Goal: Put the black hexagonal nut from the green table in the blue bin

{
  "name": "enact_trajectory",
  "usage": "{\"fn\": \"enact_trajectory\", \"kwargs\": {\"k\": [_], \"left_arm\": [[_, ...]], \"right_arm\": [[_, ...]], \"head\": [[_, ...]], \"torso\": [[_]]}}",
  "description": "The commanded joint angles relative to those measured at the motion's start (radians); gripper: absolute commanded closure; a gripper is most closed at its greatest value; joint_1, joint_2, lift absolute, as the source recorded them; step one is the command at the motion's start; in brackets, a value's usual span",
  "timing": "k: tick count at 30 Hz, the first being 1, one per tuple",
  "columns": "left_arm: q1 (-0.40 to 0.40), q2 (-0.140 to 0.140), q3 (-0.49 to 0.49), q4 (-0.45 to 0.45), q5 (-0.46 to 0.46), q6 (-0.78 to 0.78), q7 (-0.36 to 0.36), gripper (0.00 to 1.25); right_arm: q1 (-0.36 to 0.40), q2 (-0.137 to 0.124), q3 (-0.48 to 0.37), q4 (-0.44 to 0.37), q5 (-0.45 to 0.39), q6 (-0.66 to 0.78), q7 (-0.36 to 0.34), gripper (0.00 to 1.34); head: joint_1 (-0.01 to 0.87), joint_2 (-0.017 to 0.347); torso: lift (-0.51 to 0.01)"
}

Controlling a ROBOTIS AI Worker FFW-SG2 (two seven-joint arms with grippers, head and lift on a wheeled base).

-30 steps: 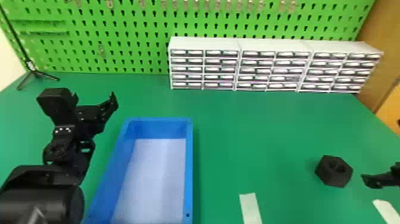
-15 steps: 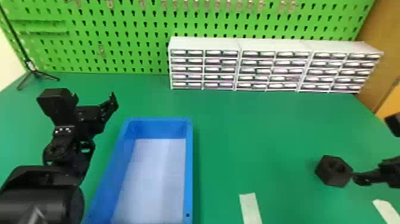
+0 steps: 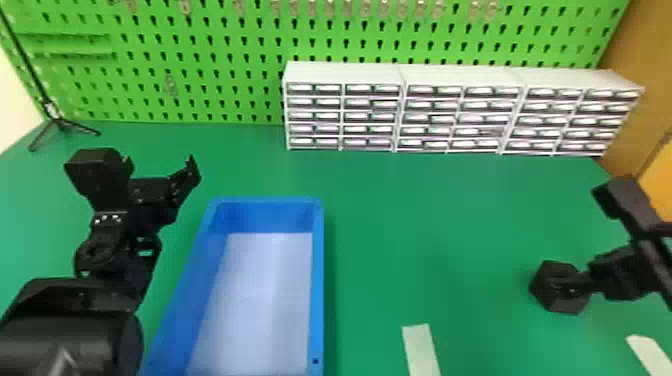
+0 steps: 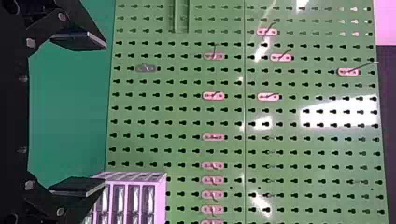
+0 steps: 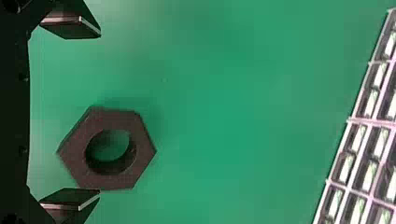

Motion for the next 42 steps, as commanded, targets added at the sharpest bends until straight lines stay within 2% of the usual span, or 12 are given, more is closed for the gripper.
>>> {"fn": "enact_trajectory", "kwargs": {"k": [1,6,17,42], "left_arm": [[-0.001,0.000,0.000,0.000,0.000,0.000,0.000,0.24],[0.001,0.000,0.000,0.000,0.002,0.000,0.000,0.24],[0.001,0.000,0.001,0.000,0.003,-0.001,0.000,0.24],[-0.001,0.000,0.006,0.000,0.003,-0.001,0.002,0.24]], "right_arm": [[-0.019,0.017,0.036,0.031,0.028,-0.006,0.016,0.10],[-0.029,0.034,0.060,0.057,0.040,-0.034,0.025,0.10],[-0.070,0.088,0.096,0.170,0.076,-0.117,0.025,0.10],[-0.087,0.106,0.081,0.293,0.122,-0.191,0.025,0.11]], "head": [[0.686,0.028],[0.686,0.028],[0.686,0.028],[0.686,0.028]], "torso": [[-0.096],[-0.096],[-0.096],[-0.096]]}}
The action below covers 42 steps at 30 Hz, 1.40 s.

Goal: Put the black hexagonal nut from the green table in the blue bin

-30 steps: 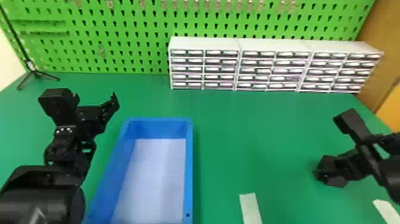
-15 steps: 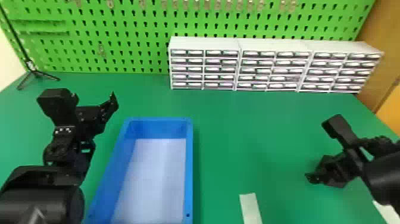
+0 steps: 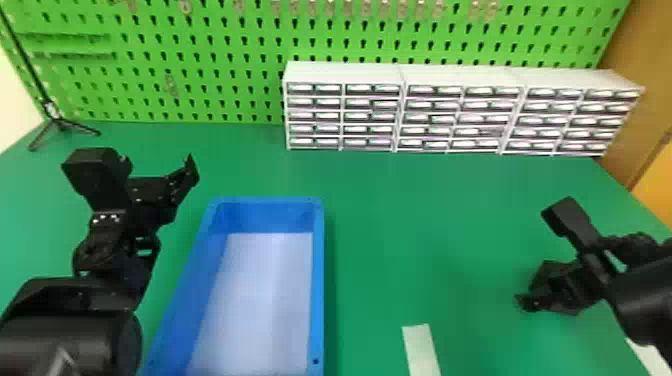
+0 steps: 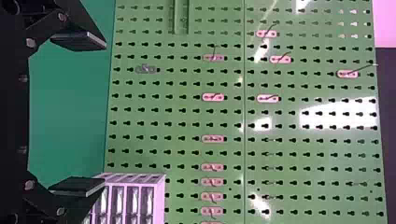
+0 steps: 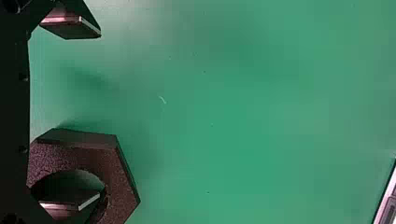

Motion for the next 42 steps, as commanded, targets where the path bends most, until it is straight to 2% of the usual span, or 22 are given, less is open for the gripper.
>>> {"fn": "enact_trajectory", "kwargs": {"k": [1,18,21,24,28,34,39,42], "left_arm": [[0.000,0.000,0.002,0.000,0.000,0.000,0.000,0.24],[-0.003,0.000,0.002,0.000,0.000,0.000,0.000,0.24],[-0.003,0.000,0.002,0.000,0.002,0.000,0.000,0.24],[-0.002,0.000,0.002,0.000,0.002,0.000,0.000,0.24],[0.000,0.000,0.003,0.000,0.002,0.000,0.000,0.24],[0.000,0.000,0.002,0.000,0.002,0.000,0.000,0.24],[0.000,0.000,0.002,0.000,0.002,0.000,0.000,0.24],[0.000,0.000,0.002,0.000,0.000,0.000,0.000,0.24]], "right_arm": [[-0.004,0.003,0.001,0.021,0.005,-0.011,0.000,0.11],[-0.015,0.022,0.010,0.074,0.014,-0.034,-0.002,0.13],[-0.015,0.022,0.010,0.076,0.014,-0.034,-0.002,0.21],[-0.015,0.020,0.010,0.076,0.014,-0.034,-0.002,0.37],[-0.013,0.020,0.010,0.076,0.019,-0.034,-0.002,0.68],[-0.013,0.022,0.008,0.073,0.020,-0.021,0.000,0.91],[-0.015,0.020,0.013,0.067,0.032,-0.001,0.000,0.93],[-0.015,0.020,0.018,0.062,0.046,0.008,0.000,1.01]], "head": [[0.686,0.028],[0.686,0.028],[0.686,0.028],[0.686,0.028],[0.686,0.028],[0.686,0.028],[0.686,0.028],[0.686,0.028]], "torso": [[-0.096],[-0.096],[-0.096],[-0.096],[-0.096],[-0.096],[-0.096],[-0.096]]}}
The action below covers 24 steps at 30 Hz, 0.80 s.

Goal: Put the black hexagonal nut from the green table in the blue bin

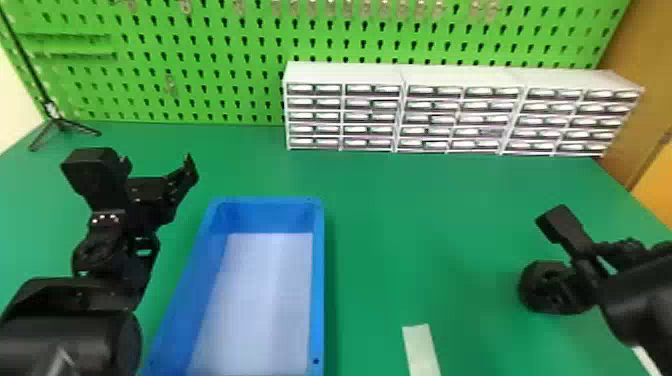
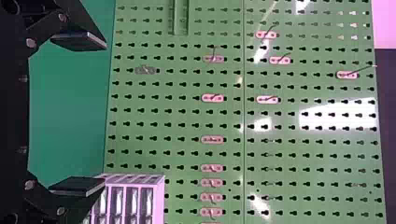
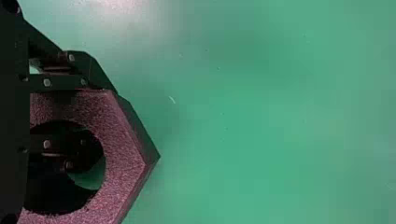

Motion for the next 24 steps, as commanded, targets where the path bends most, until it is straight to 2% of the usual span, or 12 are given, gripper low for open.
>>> {"fn": "enact_trajectory", "kwargs": {"k": [1,7,16,24], "left_arm": [[0.000,0.000,-0.002,0.000,0.000,0.000,0.000,0.24],[0.000,0.000,0.000,0.000,0.000,0.000,0.000,0.24],[0.000,0.000,0.000,0.000,-0.001,0.000,0.000,0.24],[0.000,0.000,0.000,0.000,0.000,0.000,0.000,0.24]], "right_arm": [[0.000,-0.001,0.005,-0.005,0.015,0.015,0.000,1.01],[0.000,-0.003,0.008,-0.013,0.016,0.021,0.000,1.01],[-0.011,-0.023,0.015,-0.068,0.024,0.074,0.000,1.01],[-0.051,-0.042,0.012,-0.135,0.067,0.120,0.051,1.01]], "head": [[0.686,0.028],[0.686,0.028],[0.686,0.028],[0.686,0.028]], "torso": [[-0.096],[-0.096],[-0.096],[-0.096]]}}
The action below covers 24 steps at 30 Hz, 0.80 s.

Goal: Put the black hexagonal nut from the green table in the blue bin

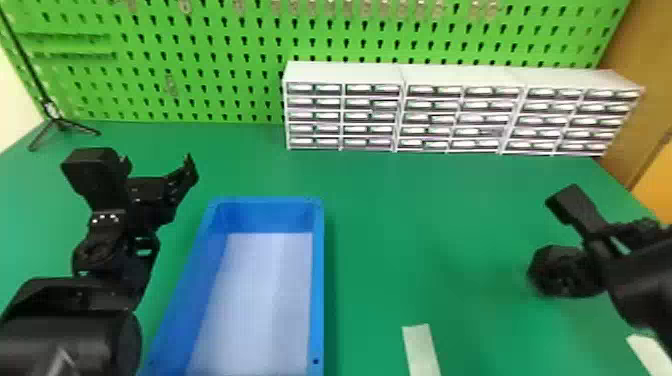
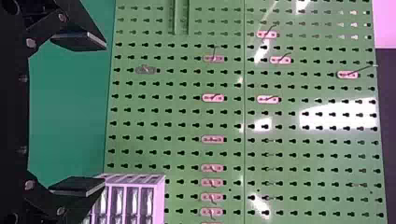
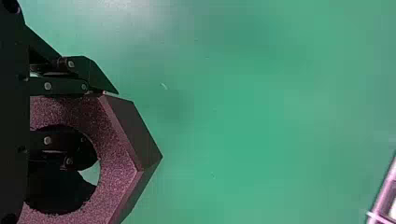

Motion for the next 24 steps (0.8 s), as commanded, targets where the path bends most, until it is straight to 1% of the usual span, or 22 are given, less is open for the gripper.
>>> {"fn": "enact_trajectory", "kwargs": {"k": [1,9,13,18,20,21,24], "left_arm": [[0.000,0.000,0.000,0.000,0.000,0.000,0.000,0.24],[0.000,0.000,0.000,0.000,0.000,0.000,0.000,0.24],[0.000,-0.001,0.000,0.000,0.000,0.000,0.000,0.24],[-0.002,0.000,0.000,0.000,0.000,0.000,0.000,0.24],[0.000,0.000,0.000,0.000,-0.001,0.000,0.000,0.24],[0.000,0.000,0.000,0.000,0.000,0.000,0.000,0.24],[0.000,0.000,0.000,0.000,0.000,0.000,0.000,0.24]], "right_arm": [[-0.027,-0.011,-0.001,-0.045,0.023,0.031,0.014,1.01],[-0.065,-0.019,-0.032,-0.144,0.035,0.043,0.024,1.01],[-0.103,-0.016,-0.043,-0.190,0.009,0.040,0.023,1.01],[-0.137,-0.017,-0.050,-0.246,-0.052,0.039,0.021,1.01],[-0.148,-0.016,-0.056,-0.268,-0.095,0.037,0.008,1.01],[-0.148,-0.014,-0.060,-0.274,-0.130,0.035,-0.012,1.01],[-0.154,-0.010,-0.083,-0.283,-0.294,0.019,-0.088,1.01]], "head": [[0.686,0.028],[0.686,0.028],[0.686,0.028],[0.686,0.028],[0.686,0.028],[0.686,0.028],[0.686,0.028]], "torso": [[-0.096],[-0.096],[-0.096],[-0.096],[-0.096],[-0.096],[-0.096]]}}
